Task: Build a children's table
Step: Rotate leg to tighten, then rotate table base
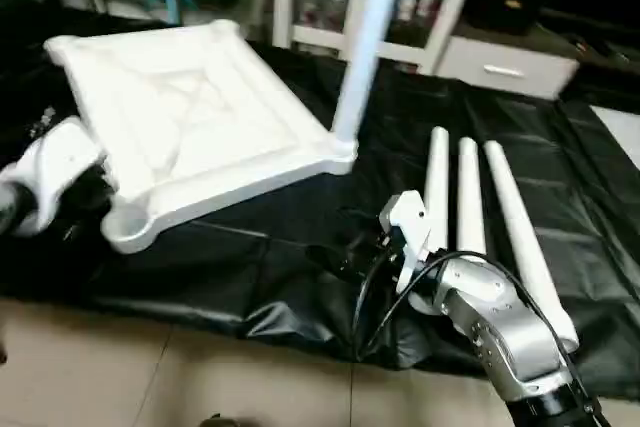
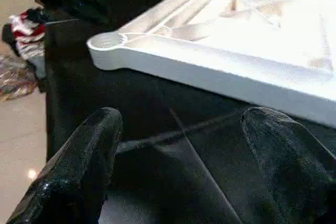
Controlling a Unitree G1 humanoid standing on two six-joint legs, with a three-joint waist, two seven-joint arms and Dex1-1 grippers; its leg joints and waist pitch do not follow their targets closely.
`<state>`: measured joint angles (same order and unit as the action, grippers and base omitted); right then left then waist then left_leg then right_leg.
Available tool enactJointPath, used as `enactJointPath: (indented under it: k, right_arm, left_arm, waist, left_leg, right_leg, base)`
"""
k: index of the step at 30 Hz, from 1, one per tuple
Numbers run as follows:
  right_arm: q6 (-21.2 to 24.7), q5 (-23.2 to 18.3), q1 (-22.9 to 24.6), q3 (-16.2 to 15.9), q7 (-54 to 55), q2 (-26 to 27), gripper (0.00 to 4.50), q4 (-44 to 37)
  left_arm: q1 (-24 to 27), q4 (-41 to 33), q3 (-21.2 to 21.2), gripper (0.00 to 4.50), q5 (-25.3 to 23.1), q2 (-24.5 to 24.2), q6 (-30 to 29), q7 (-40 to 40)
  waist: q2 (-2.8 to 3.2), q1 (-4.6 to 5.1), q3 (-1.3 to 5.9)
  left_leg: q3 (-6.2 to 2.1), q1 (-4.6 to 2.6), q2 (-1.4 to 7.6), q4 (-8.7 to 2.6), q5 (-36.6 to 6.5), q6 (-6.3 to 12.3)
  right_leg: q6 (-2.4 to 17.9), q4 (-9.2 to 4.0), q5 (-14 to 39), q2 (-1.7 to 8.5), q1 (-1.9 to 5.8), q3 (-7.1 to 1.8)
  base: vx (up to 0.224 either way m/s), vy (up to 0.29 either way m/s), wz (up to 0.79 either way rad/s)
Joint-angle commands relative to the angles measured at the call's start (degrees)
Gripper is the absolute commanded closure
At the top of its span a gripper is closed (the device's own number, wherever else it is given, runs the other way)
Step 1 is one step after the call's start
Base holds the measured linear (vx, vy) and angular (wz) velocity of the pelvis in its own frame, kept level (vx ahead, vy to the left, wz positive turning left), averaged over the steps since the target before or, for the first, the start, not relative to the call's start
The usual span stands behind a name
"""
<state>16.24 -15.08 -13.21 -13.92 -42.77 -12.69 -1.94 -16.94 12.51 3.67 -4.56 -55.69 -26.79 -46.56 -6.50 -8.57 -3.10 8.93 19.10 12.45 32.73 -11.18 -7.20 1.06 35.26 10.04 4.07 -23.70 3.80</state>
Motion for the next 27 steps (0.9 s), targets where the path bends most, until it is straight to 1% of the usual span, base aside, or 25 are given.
enactJointPath:
  k: [1,3,4,5,6,7,8,9,10,11,12,13,14,15,17,18,19,20,23,24,25,26,27]
  right_arm:
    - [0.2,0.4,-0.3,0.1,-1.1,-1.2,0.52,0.2]
    - [0.1,0.4,-0.4,-0.2,-1.6,-1.4,0.52,0.2]
    - [0.5,-0.2,-0.2,-0.5,-2.5,-1.7,0.52,-0.4]
    - [1.6,-1.6,0.0,-1.0,-4.2,-2.0,0.52,-1.7]
    - [1.6,-1.6,0.0,-1.0,-4.2,-2.0,0.52,-1.7]
    - [2.5,-2.5,0.2,-1.6,-5.5,-2.4,0.52,-2.7]
    - [2.9,-2.8,0.4,-2.4,-6.5,-2.9,0.52,-3.7]
    - [2.7,-2.4,0.5,-2.9,-6.7,-3.2,0.52,-3.9]
    - [2.3,-1.8,0.6,-3.1,-6.5,-3.3,0.52,-3.9]
    - [2.2,-1.6,0.6,-3.2,-6.4,-3.3,0.52,-3.9]
    - [2.0,-1.4,0.6,-3.1,-6.1,-3.2,0.52,-3.7]
    - [1.6,-1.0,0.7,-2.7,-5.5,-2.9,0.52,-3.4]
    - [1.5,-0.9,0.7,-2.6,-5.3,-2.9,0.52,-3.3]
    - [1.4,-0.9,0.8,-2.4,-5.2,-3.0,0.52,-3.3]
    - [1.5,-0.8,0.9,-2.2,-5.1,-3.2,0.52,-3.4]
    - [1.5,-0.7,1.0,-1.9,-4.7,-3.3,0.52,-3.4]
    - [1.4,-0.6,1.1,-1.8,-4.4,-3.4,0.52,-3.4]
    - [1.2,-0.2,1.1,-1.4,-3.6,-3.5,0.52,-3.1]
    - [0.1,1.3,0.8,-0.4,-1.4,-3.4,0.52,-1.6]
    - [0.0,1.4,0.8,-0.1,-1.1,-3.4,0.52,-1.4]
    - [0.0,1.4,0.7,0.2,-0.9,-3.5,0.52,-1.4]
    - [0.0,1.4,0.7,0.3,-0.8,-3.5,0.52,-1.4]
    - [0.1,1.3,0.8,0.5,-0.8,-3.6,0.52,-1.5]
  left_arm:
    - [0.6,0.3,-1.6,3.11,-1.6,-0.1,-0.3,1.3]
    - [0.9,0.7,-2.2,3.11,-1.8,0.8,-0.1,1.3]
    - [0.6,0.9,-2.9,3.11,-1.8,2.7,0.8,1.7]
    - [-0.4,2.0,-3.4,3.11,-1.6,5.3,2.3,2.9]
    - [-0.4,2.0,-3.4,3.11,-1.6,5.3,2.3,2.9]
    - [-1.3,3.1,-3.9,3.11,-1.5,7.1,3.1,4.0]
    - [-2.1,4.4,-4.8,3.11,-1.7,8.6,3.7,4.9]
    - [-2.5,5.3,-5.5,3.11,-2.0,9.2,4.3,5.1]
    - [-3.0,6.3,-6.4,3.11,-2.4,10.0,5.3,5.4]
    - [-3.2,6.6,-6.6,3.11,-2.5,10.2,5.7,5.5]
    - [-3.5,7.1,-6.9,3.11,-2.7,10.7,6.1,5.8]
    - [-4.1,7.0,-6.7,3.11,-1.6,12.6,6.6,5.5]
    - [-4.2,6.5,-6.9,3.11,-1.0,13.4,7.0,4.7]
    - [-4.3,5.9,-7.2,3.11,-0.6,14.0,7.5,3.9]
    - [-4.2,4.6,-7.8,3.11,0.4,15.3,7.8,2.1]
    - [-4.4,4.3,-8.4,3.11,0.7,16.1,7.7,1.7]
    - [-4.5,4.1,-8.8,3.11,0.8,16.6,7.8,1.6]
    - [-5.0,4.2,-9.9,3.11,0.9,17.8,8.1,1.6]
    - [-6.2,5.6,-12.4,3.11,0.6,20.9,9.1,1.6]
    - [-6.5,5.8,-12.9,3.11,0.2,21.7,9.4,1.6]
    - [-6.7,5.9,-13.3,3.11,-0.2,22.5,9.6,1.6]
    - [-6.8,5.9,-13.4,3.11,-0.4,22.9,9.8,1.6]
    - [-6.8,5.5,-13.8,3.11,-0.3,23.7,9.8,1.4]
  waist:
    - [2.42,0.18,2.88]
    - [2.26,0.02,2.78]
    - [2.19,-0.07,2.83]
    - [2.11,-0.19,2.85]
    - [2.11,-0.35,2.82]
    - [2.18,-0.55,2.97]
    - [2.16,-0.75,3.08]
    - [2.35,-0.90,3.15]
    - [2.08,-1.00,3.23]
    - [2.22,-1.10,3.19]
    - [2.11,-1.12,3.22]
    - [2.18,-1.17,3.20]
    - [2.17,-1.22,3.23]
    - [2.46,-1.27,3.26]
    - [2.53,-1.42,3.25]
    - [2.63,-1.41,3.30]
    - [2.43,-1.39,3.34]
    - [2.48,-1.30,3.42]
    - [2.55,-1.34,3.50]
    - [2.42,-1.41,3.50]
    - [2.57,-1.31,3.49]
    - [2.46,-1.23,3.48]
    - [2.72,-1.15,3.54]
  left_leg:
    - [0.26,-0.41,0.63,-4.55,-13.9,-1.50]
    - [0.25,-0.71,0.68,-4.69,-16.6,-1.89]
    - [0.22,-0.77,0.67,-4.67,-17.6,-2.00]
    - [0.20,-0.70,0.69,-4.68,-17.7,-2.03]
    - [0.22,-0.77,0.66,-4.64,-18.0,-1.87]
    - [0.20,-0.79,0.69,-4.57,-17.5,-1.87]
    - [0.17,-0.51,0.65,-4.53,-16.7,-1.75]
    - [0.20,-0.60,0.57,-4.40,-16.4,-1.74]
    - [0.10,-0.37,0.60,-4.43,-15.6,-1.75]
    - [0.06,-0.35,0.57,-4.48,-15.5,-1.82]
    - [0.04,-0.33,0.59,-4.46,-15.7,-2.02]
    - [0.11,-0.39,0.56,-4.45,-16.2,-2.24]
    - [0.09,-0.49,0.62,-4.41,-16.2,-2.36]
    - [0.06,-0.52,0.62,-4.40,-16.2,-2.48]
    - [0.02,-0.50,0.73,-4.44,-16.9,-2.78]
    - [-0.06,-0.33,0.72,-4.46,-16.8,-2.95]
    - [-0.06,-0.26,0.71,-4.44,-16.5,-3.05]
    - [-0.04,-0.17,0.63,-4.38,-15.8,-2.99]
    - [0.12,-0.28,0.57,-4.19,-14.7,-3.05]
    - [0.14,-0.23,0.55,-4.15,-14.3,-2.99]
    - [0.09,-0.04,0.53,-4.18,-14.1,-3.03]
    - [0.08,0.04,0.53,-4.17,-14.1,-2.99]
    - [0.01,0.02,0.55,-4.15,-14.1,-2.92]
  right_leg:
    - [8.4,-3.12,9.6,3.15,2.32,-2.53]
    - [8.1,-3.45,11.7,3.22,2.16,-2.49]
    - [8.1,-3.58,12.6,3.36,2.16,-2.53]
    - [8.1,-3.66,13.0,3.50,2.27,-2.58]
    - [8.1,-3.82,13.3,3.50,2.24,-2.56]
    - [8.2,-3.66,12.5,3.61,2.22,-2.59]
    - [7.9,-3.64,11.7,3.55,2.56,-2.57]
    - [7.8,-3.57,11.2,3.48,2.46,-2.56]
    - [7.5,-3.43,10.6,3.60,2.71,-2.57]
    - [7.4,-3.54,10.9,3.59,2.68,-2.58]
    - [7.3,-3.51,11.3,3.66,2.71,-2.57]
    - [7.2,-3.70,12.2,3.64,2.65,-2.58]
    - [7.3,-3.66,12.2,3.72,2.59,-2.57]
    - [7.4,-3.61,12.1,3.71,2.55,-2.59]
    - [7.7,-3.62,11.8,3.71,2.56,-2.55]
    - [7.9,-3.47,11.1,3.72,2.71,-2.54]
    - [7.9,-3.38,10.3,3.64,2.81,-2.48]
    - [8.0,-3.30,9.3,3.59,2.92,-2.48]
    - [8.2,-3.27,8.0,3.58,2.90,-2.49]
    - [8.3,-3.23,7.6,3.55,2.99,-2.48]
    - [8.2,-3.21,7.6,3.55,3.16,-2.47]
    - [8.1,-3.26,7.7,3.58,3.26,-2.48]
    - [8.0,-3.23,8.0,3.68,3.35,-2.49]
  base:
    - [0.000,0.000,0.00]
    - [0.000,0.000,0.00]
    - [0.000,0.000,0.00]
    - [0.000,0.000,0.00]
    - [0.000,0.000,0.00]
    - [0.000,0.000,0.00]
    - [0.000,0.000,0.00]
    - [0.000,0.000,0.00]
    - [0.000,0.000,0.00]
    - [0.000,0.000,0.00]
    - [0.000,0.000,0.00]
    - [0.000,0.000,0.00]
    - [0.000,0.000,0.00]
    - [0.000,0.000,0.00]
    - [0.000,0.000,0.00]
    - [0.000,0.000,0.00]
    - [0.000,0.000,0.00]
    - [0.000,0.000,0.00]
    - [0.000,0.000,0.00]
    - [0.000,0.000,0.00]
    - [0.000,0.000,0.00]
    - [0.000,0.000,0.00]
    - [0.000,0.000,0.00]
